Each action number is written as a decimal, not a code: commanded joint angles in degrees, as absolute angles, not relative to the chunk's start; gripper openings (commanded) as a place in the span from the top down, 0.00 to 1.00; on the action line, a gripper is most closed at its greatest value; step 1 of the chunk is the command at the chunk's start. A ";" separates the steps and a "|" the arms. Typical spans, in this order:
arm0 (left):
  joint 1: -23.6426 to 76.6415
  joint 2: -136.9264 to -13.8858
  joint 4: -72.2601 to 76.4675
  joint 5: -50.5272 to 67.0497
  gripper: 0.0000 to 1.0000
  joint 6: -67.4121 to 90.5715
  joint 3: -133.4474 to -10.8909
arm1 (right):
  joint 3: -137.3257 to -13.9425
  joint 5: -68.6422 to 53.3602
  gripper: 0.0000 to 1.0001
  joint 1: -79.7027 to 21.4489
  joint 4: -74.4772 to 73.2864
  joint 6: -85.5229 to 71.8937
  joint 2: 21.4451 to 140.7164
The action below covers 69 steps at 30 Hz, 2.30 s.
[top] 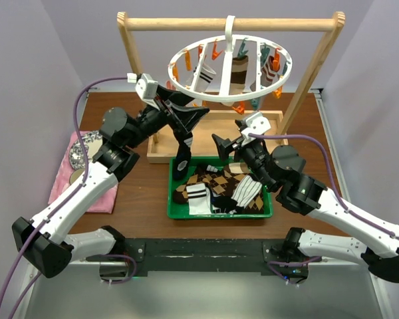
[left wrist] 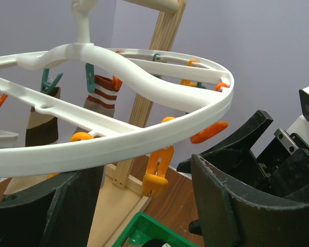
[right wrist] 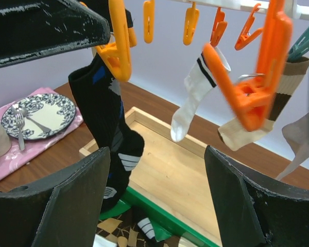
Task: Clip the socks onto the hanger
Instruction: Open the clamp at the hanger.
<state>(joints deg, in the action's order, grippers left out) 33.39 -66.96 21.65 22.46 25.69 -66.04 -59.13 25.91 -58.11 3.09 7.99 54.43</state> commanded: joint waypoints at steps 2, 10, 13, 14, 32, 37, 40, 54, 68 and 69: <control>33.13 -68.20 24.26 22.94 0.38 28.03 -71.01 | -61.43 25.66 0.22 -58.27 5.89 8.53 54.58; 33.05 -67.50 23.29 23.20 0.58 27.86 -71.19 | -59.94 21.89 0.21 -58.18 13.16 6.24 56.59; 32.96 -66.54 22.77 22.77 0.62 27.86 -70.14 | -59.33 19.87 0.22 -58.18 18.52 4.84 58.88; 32.87 -66.01 22.50 22.68 0.63 27.77 -69.96 | -59.33 19.86 0.23 -58.18 19.68 4.40 59.67; 29.36 -60.38 20.21 19.42 0.43 29.08 -64.34 | -59.68 20.13 0.25 -58.18 27.34 8.17 65.30; 29.27 -60.64 19.95 20.65 0.41 33.30 -65.65 | -58.45 20.74 0.27 -58.18 26.01 8.61 65.30; 29.27 -60.64 19.34 20.92 0.40 35.67 -66.09 | -58.18 21.00 0.27 -58.18 25.93 9.40 66.00; 29.27 -61.61 18.72 20.22 0.37 35.69 -66.53 | -53.62 21.18 0.30 -58.79 20.32 8.09 60.22; 27.34 -64.25 16.26 11.87 0.38 30.06 -65.83 | -66.26 34.10 0.27 -73.56 -1.77 15.29 47.11; 27.16 -64.68 16.17 10.82 0.38 29.01 -66.00 | -66.79 34.71 0.26 -73.48 -0.28 16.42 47.37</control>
<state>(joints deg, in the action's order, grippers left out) 28.10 -63.66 16.10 15.09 32.99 -64.71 -62.59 28.67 -73.28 -0.10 11.66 48.56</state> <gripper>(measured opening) 0.619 0.725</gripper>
